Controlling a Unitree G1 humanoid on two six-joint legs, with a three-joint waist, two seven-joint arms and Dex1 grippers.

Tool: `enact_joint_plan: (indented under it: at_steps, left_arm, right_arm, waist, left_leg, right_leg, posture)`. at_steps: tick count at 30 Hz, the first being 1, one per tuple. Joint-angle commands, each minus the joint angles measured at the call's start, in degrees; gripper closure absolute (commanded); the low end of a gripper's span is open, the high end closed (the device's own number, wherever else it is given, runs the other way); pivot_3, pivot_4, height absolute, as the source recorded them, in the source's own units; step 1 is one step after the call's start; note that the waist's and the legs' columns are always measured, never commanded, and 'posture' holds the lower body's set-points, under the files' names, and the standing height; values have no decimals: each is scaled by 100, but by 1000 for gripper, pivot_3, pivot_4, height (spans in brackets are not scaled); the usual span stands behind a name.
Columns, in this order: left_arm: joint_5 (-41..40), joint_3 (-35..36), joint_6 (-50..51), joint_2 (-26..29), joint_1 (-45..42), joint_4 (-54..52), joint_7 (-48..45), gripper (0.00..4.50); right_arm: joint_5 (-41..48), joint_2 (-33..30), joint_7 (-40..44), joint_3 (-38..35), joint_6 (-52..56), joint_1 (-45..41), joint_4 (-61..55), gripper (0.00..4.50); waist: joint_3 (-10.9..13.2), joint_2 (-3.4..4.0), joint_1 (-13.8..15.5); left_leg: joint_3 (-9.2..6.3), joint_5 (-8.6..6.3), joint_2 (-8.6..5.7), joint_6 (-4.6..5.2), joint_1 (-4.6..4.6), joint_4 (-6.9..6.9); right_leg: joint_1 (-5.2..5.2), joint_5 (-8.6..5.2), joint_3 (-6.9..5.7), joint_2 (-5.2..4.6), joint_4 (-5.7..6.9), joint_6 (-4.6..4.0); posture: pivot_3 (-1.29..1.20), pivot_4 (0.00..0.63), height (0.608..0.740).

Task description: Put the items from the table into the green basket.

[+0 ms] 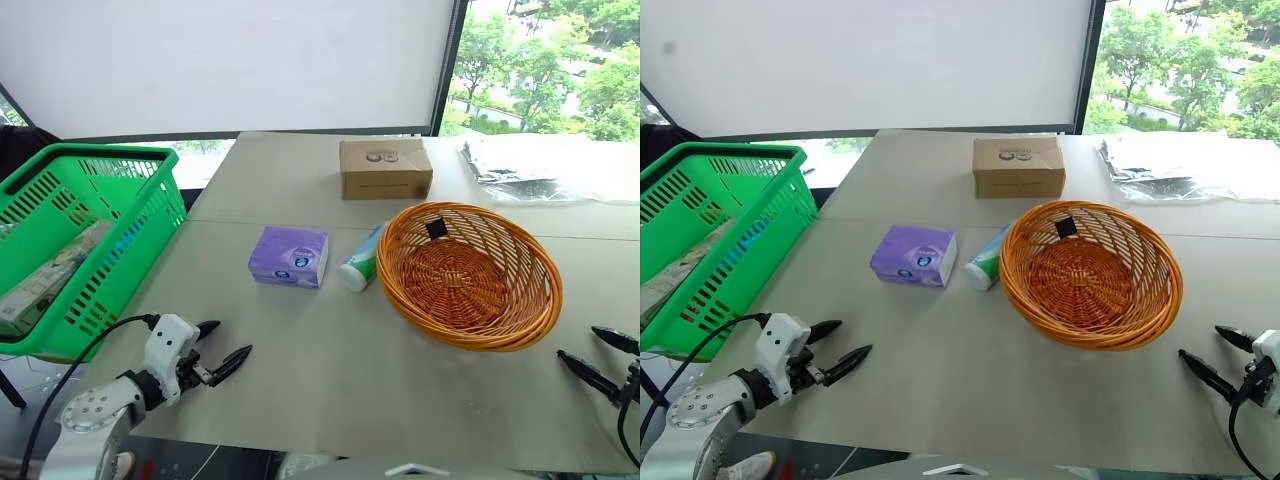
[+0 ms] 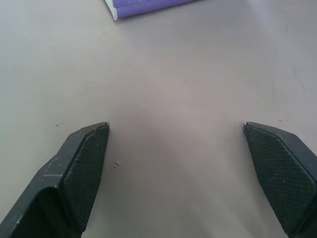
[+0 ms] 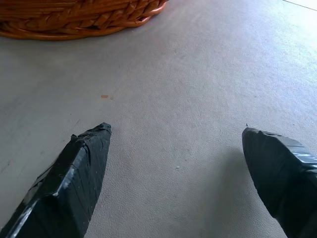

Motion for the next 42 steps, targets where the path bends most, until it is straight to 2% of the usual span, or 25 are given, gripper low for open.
enact_joint_plan:
  at_steps: [1, 9, 19, 22, 26, 29, 33, 35, 37, 42]
  left_arm:
    - [-124, 253, 96, 144, 90, -128, -93, 37]
    - [-233, 344, 345, 237, -13, -346, -132, 37]
    - [-223, 349, 427, 356, -186, -266, -340, 37]
    - [-299, 431, 552, 456, -163, -466, -415, 37]
    - [-1067, 993, 1480, 717, -211, -1081, -392, 37]
    - [-1976, 1666, 2267, 1347, 83, -1679, -1184, 37]
    - [-2682, 2407, 2662, 2072, 354, -2039, -2372, 37]
    - [-2948, 2693, 2788, 2247, 352, -2197, -2710, 37]
    - [-3016, 2883, 2788, 2308, 355, -2386, -2898, 37]
    - [-2991, 3075, 2768, 2175, 335, -2864, -2737, 37]
  right_arm:
    - [16, -94, 104, -107, -91, -73, -6, 0]
    - [-96, -94, 31, -68, -50, -83, -146, 0]
    - [-2, -77, -21, -309, -44, 250, -418, 0]
    - [206, -244, -23, -586, 159, 295, -608, 0]
    - [493, -590, 65, -890, 606, 311, -1389, 0]
    - [1263, -653, -381, -889, 1771, 230, -2980, 0]
    - [1498, -1019, -568, -19, 2870, 195, -4930, 0]
    - [1532, -1120, -792, 465, 3316, -61, -5496, 0]
    - [1456, -1105, -891, 914, 3518, -386, -5763, 0]
    - [269, -1271, -1066, 2162, 3687, -852, -5788, 0]
  waist:
    - [0, 1, 0]
    - [3, -2, 11]
    - [14, -10, -2]
    - [24, -9, -9]
    - [78, 5, -85]
    - [94, -16, -209]
    - [108, -6, -314]
    - [127, -17, -303]
    - [150, -29, -286]
    - [168, -62, -185]
  left_leg:
    - [0, 0, 0, 0, 0, 0]
    - [2, 0, 1, 0, -2, -1]
    - [3, 0, 1, 0, -3, -2]
    - [3, 0, 1, -1, -3, -2]
    - [19, 0, 4, 0, -2, 0]
    - [61, 0, 53, 0, -6, 1]
    - [71, 0, 65, 0, -5, -4]
    - [72, 0, 65, 0, -5, -5]
    - [71, 1, 66, 0, -6, 0]
    - [71, 0, 60, -1, -15, 6]
  right_leg:
    - [0, 0, 0, 0, 0, 0]
    - [-1, 0, -1, 0, -2, 0]
    - [-2, 0, 0, -1, -6, 0]
    - [-2, 0, 0, 0, -6, 0]
    - [-2, 0, 9, -2, 0, 1]
    - [-10, -2, -20, -1, 14, 0]
    - [-9, -10, -26, 8, 11, -14]
    - [-11, -10, -30, 9, 12, -14]
    - [-9, -10, -36, 8, 10, -14]
    - [-5, -9, -43, 0, -9, -12]
  posture:
    - [114, 43, 740]
    - [90, 35, 740]
    - [51, 40, 740]
    - [32, 45, 740]
    - [10, 51, 740]
    - [13, 48, 740]
    - [32, 46, 740]
    - [52, 42, 740]
    - [69, 41, 740]
    - [123, 40, 740]
